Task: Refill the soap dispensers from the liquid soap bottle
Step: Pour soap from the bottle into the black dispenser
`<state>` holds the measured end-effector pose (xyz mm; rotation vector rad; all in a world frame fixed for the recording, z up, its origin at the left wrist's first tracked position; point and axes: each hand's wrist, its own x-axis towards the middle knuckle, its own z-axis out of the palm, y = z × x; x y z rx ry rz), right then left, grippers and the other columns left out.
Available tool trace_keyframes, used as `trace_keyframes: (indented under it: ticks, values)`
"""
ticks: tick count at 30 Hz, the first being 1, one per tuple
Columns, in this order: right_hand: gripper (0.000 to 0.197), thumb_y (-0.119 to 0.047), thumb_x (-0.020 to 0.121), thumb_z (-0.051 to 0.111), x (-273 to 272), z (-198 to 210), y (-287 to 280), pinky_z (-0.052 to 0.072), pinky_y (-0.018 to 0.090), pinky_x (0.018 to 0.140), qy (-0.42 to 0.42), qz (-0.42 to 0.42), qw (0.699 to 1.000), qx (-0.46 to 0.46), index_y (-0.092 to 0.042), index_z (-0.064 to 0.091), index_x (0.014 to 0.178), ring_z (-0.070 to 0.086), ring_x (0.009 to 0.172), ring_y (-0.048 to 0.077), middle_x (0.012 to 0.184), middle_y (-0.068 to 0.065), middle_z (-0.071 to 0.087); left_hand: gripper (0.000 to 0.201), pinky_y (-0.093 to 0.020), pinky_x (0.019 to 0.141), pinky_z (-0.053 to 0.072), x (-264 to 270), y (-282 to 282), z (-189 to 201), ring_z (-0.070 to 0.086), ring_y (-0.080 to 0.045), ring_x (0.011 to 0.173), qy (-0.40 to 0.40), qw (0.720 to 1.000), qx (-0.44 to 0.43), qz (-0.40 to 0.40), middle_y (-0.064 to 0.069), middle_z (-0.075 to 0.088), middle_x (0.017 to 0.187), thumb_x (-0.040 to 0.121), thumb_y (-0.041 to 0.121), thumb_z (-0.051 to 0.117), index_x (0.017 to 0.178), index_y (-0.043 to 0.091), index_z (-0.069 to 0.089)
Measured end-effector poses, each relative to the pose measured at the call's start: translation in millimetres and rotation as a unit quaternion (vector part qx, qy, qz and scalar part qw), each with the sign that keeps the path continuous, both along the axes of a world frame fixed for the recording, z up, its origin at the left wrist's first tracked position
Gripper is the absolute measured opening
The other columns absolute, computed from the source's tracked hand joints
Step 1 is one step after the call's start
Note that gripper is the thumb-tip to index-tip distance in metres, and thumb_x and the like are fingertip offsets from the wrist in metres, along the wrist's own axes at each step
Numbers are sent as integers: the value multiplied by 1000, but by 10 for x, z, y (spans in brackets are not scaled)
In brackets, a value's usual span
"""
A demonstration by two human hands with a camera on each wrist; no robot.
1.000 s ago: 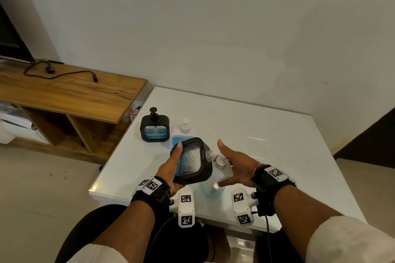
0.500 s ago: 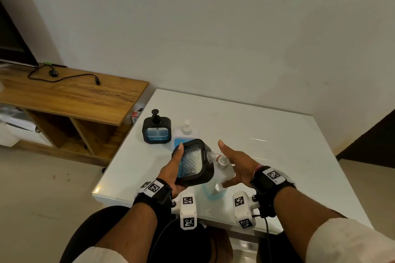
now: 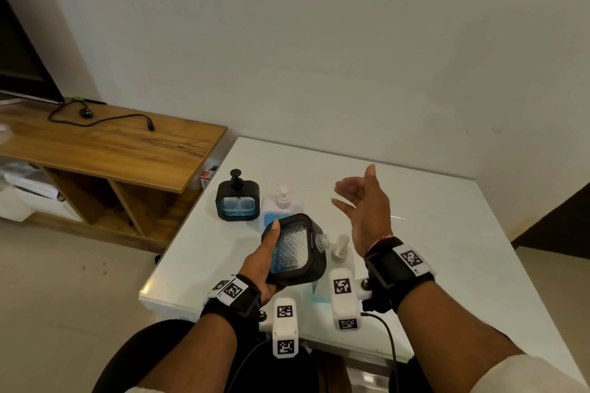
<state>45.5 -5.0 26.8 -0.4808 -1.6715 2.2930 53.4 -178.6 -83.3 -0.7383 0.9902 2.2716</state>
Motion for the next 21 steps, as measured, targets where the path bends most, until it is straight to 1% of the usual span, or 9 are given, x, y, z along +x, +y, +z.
trace_keyframes:
  ticks: [3,5,7,9,11,14,16,18,21]
  values:
    - [48,-48,100,42,-40,-49,-73,54,42,84,0,33,998,56,-9,66,85,66,93,22,94,13,71,85,-57,86,59,2,-13,-26,70,-44,110,-1,1000,-9,-6,-22,73,120,61,54,88,131,11,65]
    - [35,-37,97,50,-42,-93,-62,53,38,82,14,89,981,171,-8,67,86,66,91,20,94,11,72,86,-57,86,59,2,-17,-51,70,-44,110,-2,1000,-10,-5,-21,72,121,61,55,88,131,11,65]
    - [16,-16,88,54,-23,-71,5,50,28,79,25,183,930,318,-8,68,88,64,90,17,92,6,71,76,-55,85,60,0,-12,-41,70,-44,110,-2,1000,-6,0,-22,73,118,70,54,84,128,10,66]
    - [29,8,81,46,9,-3,86,49,17,72,-3,279,870,408,-10,68,90,62,91,14,92,2,69,66,-54,83,60,-1,-8,-12,70,-43,109,-2,1000,3,1,-23,74,115,77,53,79,125,9,66]
    - [45,18,74,40,44,93,162,45,9,71,-38,328,825,459,-13,69,91,60,94,11,95,-1,68,61,-53,80,61,2,-4,15,70,-43,108,-1,1000,9,1,-23,75,113,82,53,76,124,10,66]
    - [58,18,67,39,89,179,289,45,18,83,-75,378,770,508,-24,71,90,59,103,8,103,-3,69,60,-51,77,61,1,-4,39,70,-41,107,0,1000,9,0,-22,75,112,84,54,74,124,10,66]
    - [59,15,69,42,135,209,349,44,16,79,-105,418,732,527,-31,71,91,59,98,4,106,-4,69,60,-50,76,61,6,-4,57,70,-41,107,0,1000,9,1,-22,75,113,85,55,73,124,10,66]
    - [47,10,75,56,177,212,375,40,8,67,-119,437,705,545,-28,73,97,56,80,-2,101,-6,68,57,-49,74,61,14,-1,72,70,-40,104,3,1000,3,6,-21,75,112,86,54,72,122,10,66]
    - [26,-4,79,72,190,189,356,47,19,75,-116,420,700,566,-22,76,98,59,80,11,95,-2,68,58,-50,76,61,31,-4,85,70,-40,106,9,1000,4,11,-20,75,113,84,55,73,122,12,67]
